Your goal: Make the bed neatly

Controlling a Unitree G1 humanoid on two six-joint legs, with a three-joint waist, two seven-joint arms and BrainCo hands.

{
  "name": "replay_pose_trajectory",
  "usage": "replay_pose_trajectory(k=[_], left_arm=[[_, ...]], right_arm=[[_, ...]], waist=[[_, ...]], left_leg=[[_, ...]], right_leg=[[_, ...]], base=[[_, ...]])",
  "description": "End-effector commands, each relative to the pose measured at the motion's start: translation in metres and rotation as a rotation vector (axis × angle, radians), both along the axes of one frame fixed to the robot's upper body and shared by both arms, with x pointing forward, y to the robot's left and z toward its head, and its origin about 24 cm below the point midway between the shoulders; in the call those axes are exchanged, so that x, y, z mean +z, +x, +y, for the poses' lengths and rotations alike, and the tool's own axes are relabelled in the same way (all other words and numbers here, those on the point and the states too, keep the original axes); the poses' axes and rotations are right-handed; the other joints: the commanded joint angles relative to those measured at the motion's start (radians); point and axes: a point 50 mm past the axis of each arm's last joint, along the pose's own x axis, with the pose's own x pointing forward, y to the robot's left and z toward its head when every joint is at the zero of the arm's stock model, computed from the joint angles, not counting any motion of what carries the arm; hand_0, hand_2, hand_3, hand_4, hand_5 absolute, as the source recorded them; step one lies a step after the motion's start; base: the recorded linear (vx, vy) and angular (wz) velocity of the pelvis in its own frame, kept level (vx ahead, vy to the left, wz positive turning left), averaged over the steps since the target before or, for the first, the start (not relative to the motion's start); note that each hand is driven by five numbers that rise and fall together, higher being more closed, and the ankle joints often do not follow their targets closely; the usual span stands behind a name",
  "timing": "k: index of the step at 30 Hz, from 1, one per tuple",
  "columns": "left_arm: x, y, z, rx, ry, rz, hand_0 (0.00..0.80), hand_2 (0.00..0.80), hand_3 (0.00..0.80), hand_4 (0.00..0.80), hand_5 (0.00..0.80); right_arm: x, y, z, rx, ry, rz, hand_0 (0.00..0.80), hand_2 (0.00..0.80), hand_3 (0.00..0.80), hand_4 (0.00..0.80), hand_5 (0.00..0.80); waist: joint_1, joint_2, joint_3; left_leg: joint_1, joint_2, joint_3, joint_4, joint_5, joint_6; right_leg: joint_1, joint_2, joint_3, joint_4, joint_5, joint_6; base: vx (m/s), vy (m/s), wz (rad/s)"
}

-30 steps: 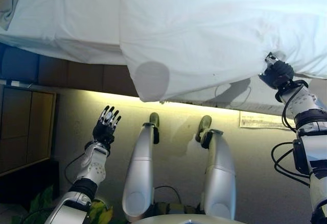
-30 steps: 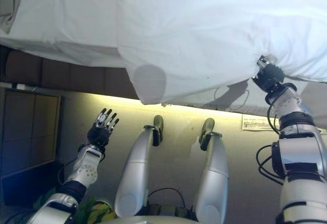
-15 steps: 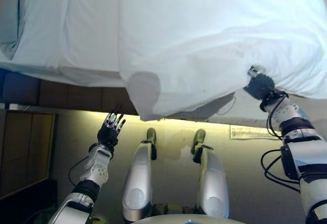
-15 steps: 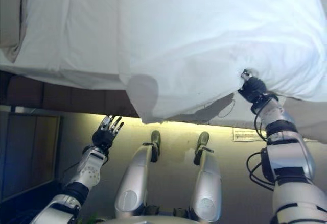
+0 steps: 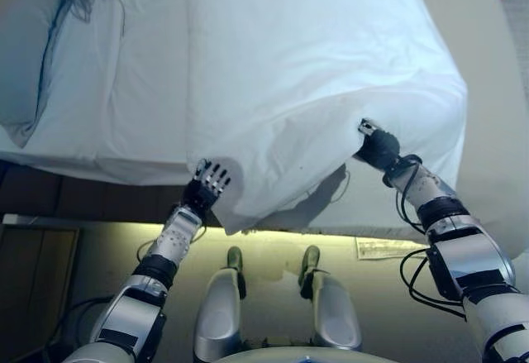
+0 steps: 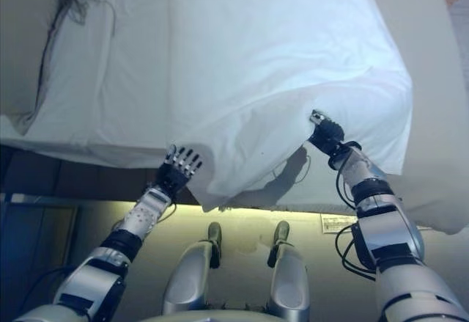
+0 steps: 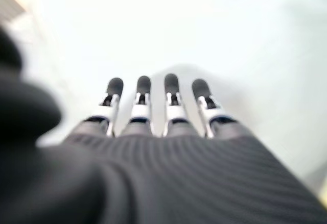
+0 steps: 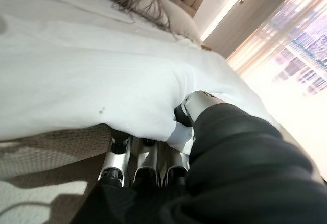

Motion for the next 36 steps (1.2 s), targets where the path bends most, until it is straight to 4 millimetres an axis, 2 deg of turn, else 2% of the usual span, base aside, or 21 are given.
replay_pose_trajectory(k=[1,5,12,18,26,31,36], left_arm=[[-0.007,-0.009,-0.033,-0.108,-0.196,0.100,0.000,0.000,0.000,0.000,0.000],[-0.017,-0.019,-0.054,-0.122,-0.329,0.224,0.000,0.000,0.000,0.000,0.000],[-0.035,-0.045,-0.074,-0.128,-0.514,0.433,0.000,0.000,0.000,0.000,0.000],[-0.056,-0.071,-0.078,-0.126,-0.494,0.621,0.000,0.000,0.000,0.000,0.000],[-0.074,-0.101,-0.088,-0.190,-0.445,0.766,0.000,0.000,0.000,0.000,0.000],[-0.083,-0.113,-0.080,-0.195,-0.412,0.803,0.000,0.000,0.000,0.000,0.000],[-0.076,-0.104,-0.082,-0.197,-0.454,0.694,0.000,0.000,0.000,0.000,0.000]], right_arm=[[0.031,0.011,0.022,0.060,0.073,-0.152,0.800,0.800,0.800,0.800,0.800],[0.030,0.011,0.033,0.077,0.123,-0.168,0.800,0.800,0.800,0.800,0.800],[0.026,0.009,0.046,0.093,0.155,-0.178,0.800,0.800,0.800,0.800,0.800],[0.027,0.007,0.051,0.092,0.189,-0.193,0.800,0.800,0.800,0.800,0.800],[0.024,0.003,0.053,0.093,0.210,-0.208,0.800,0.800,0.800,0.800,0.800],[0.030,0.003,0.054,0.093,0.216,-0.229,0.800,0.800,0.800,0.800,0.800],[0.033,0.004,0.056,0.111,0.221,-0.236,0.800,0.800,0.800,0.800,0.800]], waist=[[0.000,-0.031,-0.073],[0.001,-0.066,-0.083],[0.020,-0.113,-0.098],[0.037,-0.139,-0.086],[0.050,-0.168,-0.071],[0.053,-0.180,-0.057],[0.047,-0.183,-0.060]], left_leg=[[0.004,0.056,0.000,-0.076,0.069,-0.052],[0.039,0.070,-0.004,-0.128,0.078,-0.055],[0.087,0.089,-0.008,-0.213,0.101,-0.060],[0.095,0.101,-0.015,-0.232,0.106,-0.066],[0.093,0.118,-0.019,-0.249,0.111,-0.071],[0.085,0.126,-0.024,-0.254,0.116,-0.075],[0.088,0.131,-0.018,-0.265,0.120,-0.078]], right_leg=[[0.030,-0.027,0.000,-0.028,-0.007,0.047],[0.069,-0.006,-0.005,-0.073,0.007,0.058],[0.134,0.014,-0.022,-0.153,0.031,0.066],[0.162,0.026,-0.033,-0.179,0.034,0.064],[0.176,0.033,-0.040,-0.201,0.043,0.070],[0.175,0.041,-0.037,-0.208,0.044,0.069],[0.178,0.048,-0.030,-0.219,0.044,0.067]], base=[[0.098,-0.087,-0.04],[0.071,-0.117,-0.04],[0.061,-0.133,0.01],[0.032,-0.111,0.05],[-0.004,-0.100,0.05],[-0.038,-0.071,0.00],[-0.022,-0.021,0.02]])
